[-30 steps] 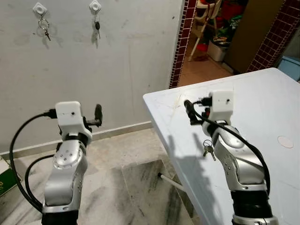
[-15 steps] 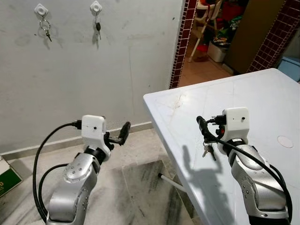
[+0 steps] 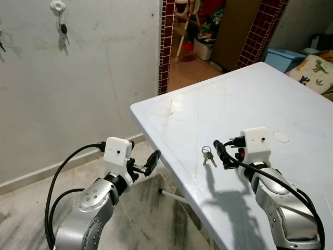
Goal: Hang keys on a hook
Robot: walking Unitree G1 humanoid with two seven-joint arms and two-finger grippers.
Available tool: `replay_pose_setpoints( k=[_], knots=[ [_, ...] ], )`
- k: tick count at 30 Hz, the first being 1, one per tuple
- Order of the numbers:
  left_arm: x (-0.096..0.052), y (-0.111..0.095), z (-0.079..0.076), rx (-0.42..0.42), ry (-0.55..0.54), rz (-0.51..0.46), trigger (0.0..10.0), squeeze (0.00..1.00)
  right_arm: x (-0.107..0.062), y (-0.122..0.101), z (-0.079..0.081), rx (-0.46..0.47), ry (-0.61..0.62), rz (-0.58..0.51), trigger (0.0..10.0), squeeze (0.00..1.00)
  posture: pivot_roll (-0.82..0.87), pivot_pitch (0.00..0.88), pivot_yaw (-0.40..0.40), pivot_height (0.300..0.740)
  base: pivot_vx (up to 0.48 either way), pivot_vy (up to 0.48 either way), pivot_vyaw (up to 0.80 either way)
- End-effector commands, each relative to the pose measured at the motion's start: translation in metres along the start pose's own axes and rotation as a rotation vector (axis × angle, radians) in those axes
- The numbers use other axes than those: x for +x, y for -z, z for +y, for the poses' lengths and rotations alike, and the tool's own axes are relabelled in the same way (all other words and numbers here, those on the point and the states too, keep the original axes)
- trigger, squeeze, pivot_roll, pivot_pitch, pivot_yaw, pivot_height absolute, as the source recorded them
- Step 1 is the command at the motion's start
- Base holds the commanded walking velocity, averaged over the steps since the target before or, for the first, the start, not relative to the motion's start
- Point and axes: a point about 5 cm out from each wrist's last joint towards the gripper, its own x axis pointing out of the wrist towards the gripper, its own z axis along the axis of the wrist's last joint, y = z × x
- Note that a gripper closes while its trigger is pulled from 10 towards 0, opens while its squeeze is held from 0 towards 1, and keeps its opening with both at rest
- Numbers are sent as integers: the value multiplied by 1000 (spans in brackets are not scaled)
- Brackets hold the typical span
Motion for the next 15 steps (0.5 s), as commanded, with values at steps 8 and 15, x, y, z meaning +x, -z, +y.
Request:
replay_pose_setpoints(
  k=[8,15],
  knots=[
    [-6,10,-8,21,61,92,10000,0,14,9,11,-28,-111,120,10000,0,48,38,-54,740,0,0,0],
    [-6,10,-11,17,80,98,10000,0,28,11,-4,-65,-66,167,10000,0,53,42,-54,740,0,0,0]
  ],
)
